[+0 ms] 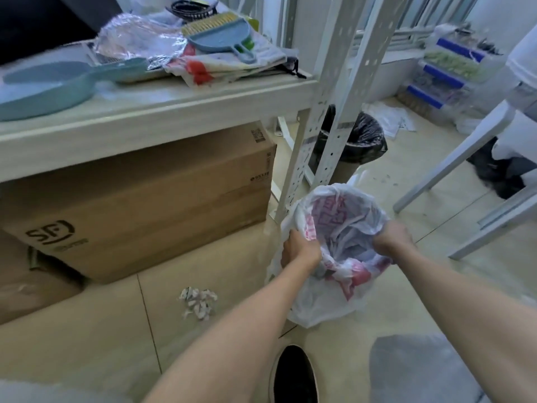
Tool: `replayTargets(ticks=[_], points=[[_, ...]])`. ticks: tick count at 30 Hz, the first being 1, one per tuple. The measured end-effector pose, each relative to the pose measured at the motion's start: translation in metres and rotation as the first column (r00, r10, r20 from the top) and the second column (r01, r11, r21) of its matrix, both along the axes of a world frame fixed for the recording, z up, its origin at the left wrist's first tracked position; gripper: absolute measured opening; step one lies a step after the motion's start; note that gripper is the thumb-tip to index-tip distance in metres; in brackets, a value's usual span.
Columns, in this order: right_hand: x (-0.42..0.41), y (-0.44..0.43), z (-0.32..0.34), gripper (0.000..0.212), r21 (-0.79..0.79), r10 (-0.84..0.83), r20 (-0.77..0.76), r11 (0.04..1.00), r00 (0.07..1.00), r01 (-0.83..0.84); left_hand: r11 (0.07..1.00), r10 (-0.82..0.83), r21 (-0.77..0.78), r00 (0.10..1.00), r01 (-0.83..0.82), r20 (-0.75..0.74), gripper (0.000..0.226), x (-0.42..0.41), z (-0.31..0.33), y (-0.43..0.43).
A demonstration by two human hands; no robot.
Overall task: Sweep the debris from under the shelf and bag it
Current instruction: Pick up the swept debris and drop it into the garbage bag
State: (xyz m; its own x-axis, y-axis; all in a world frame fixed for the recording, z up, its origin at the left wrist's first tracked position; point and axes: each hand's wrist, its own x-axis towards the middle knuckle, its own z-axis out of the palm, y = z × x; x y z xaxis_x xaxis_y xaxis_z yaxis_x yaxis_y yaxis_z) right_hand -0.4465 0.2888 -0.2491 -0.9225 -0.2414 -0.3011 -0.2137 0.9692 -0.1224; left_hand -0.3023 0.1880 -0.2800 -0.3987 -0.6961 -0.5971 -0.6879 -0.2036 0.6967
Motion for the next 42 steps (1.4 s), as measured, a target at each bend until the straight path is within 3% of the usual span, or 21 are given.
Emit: replayTargets(ticks=[8, 11, 13, 16, 19, 21, 23, 28, 32, 34, 36, 42], points=[[0.039, -0.035, 0.007, 0.009, -0.012, 0.147, 0.074, 0.989, 0.986, -0.147, 0.994, 0.036, -0.108, 0.999, -0.033, 0.025, 0.042, 0.06, 0.008, -0.04], [0.049, -0.046, 0.015, 0.019, 0.072, 0.186, 0.071, 0.979, 0.98, -0.191, 0.99, -0.034, -0.136, 0.999, 0.035, 0.008, 0.049, 0.076, 0.016, -0.059], [0.059, -0.056, 0.025, 0.029, 0.119, 0.225, -0.041, 0.969, 0.973, -0.219, 0.987, -0.053, -0.15, 0.999, 0.052, 0.002, 0.045, 0.087, 0.022, -0.072], [0.085, -0.086, 0.041, 0.025, -0.016, 0.305, -0.196, 0.949, 0.932, -0.314, 0.978, -0.018, -0.21, 1.0, 0.019, 0.005, 0.028, 0.115, 0.024, -0.096], [0.122, -0.131, 0.049, 0.024, -0.218, 0.484, -0.22, 0.822, 0.847, -0.527, 0.951, -0.049, -0.293, 0.984, 0.098, 0.171, 0.039, 0.159, 0.012, -0.12], [0.152, -0.158, 0.042, 0.024, -0.343, 0.592, -0.141, 0.722, 0.793, -0.601, 0.931, -0.098, -0.307, 0.946, 0.197, 0.309, 0.051, 0.191, -0.004, -0.132], [0.181, -0.181, 0.021, 0.02, -0.366, 0.684, -0.022, 0.673, 0.729, -0.643, 0.908, -0.185, -0.273, 0.888, 0.318, 0.42, 0.062, 0.218, -0.026, -0.139], [0.231, -0.196, -0.083, 0.039, -0.102, 0.769, 0.342, 0.602, 0.54, -0.792, 0.819, -0.392, -0.17, 0.751, 0.548, 0.531, 0.085, 0.251, -0.093, -0.144], [0.253, -0.179, -0.159, 0.053, -0.012, 0.695, 0.475, 0.618, 0.539, -0.786, 0.742, -0.513, -0.154, 0.701, 0.652, 0.496, 0.101, 0.251, -0.144, -0.149], [0.265, -0.172, -0.185, 0.07, -0.058, 0.706, 0.499, 0.606, 0.502, -0.793, 0.737, -0.533, -0.149, 0.702, 0.659, 0.472, 0.105, 0.249, -0.162, -0.151], [0.274, -0.168, -0.205, 0.073, -0.131, 0.773, 0.441, 0.559, 0.456, -0.819, 0.725, -0.524, -0.204, 0.72, 0.657, 0.455, 0.097, 0.247, -0.176, -0.152], [0.274, -0.18, -0.214, 0.049, -0.213, 0.807, 0.326, 0.57, 0.493, -0.793, 0.803, -0.432, -0.271, 0.832, 0.531, 0.349, 0.054, 0.244, -0.19, -0.152]])
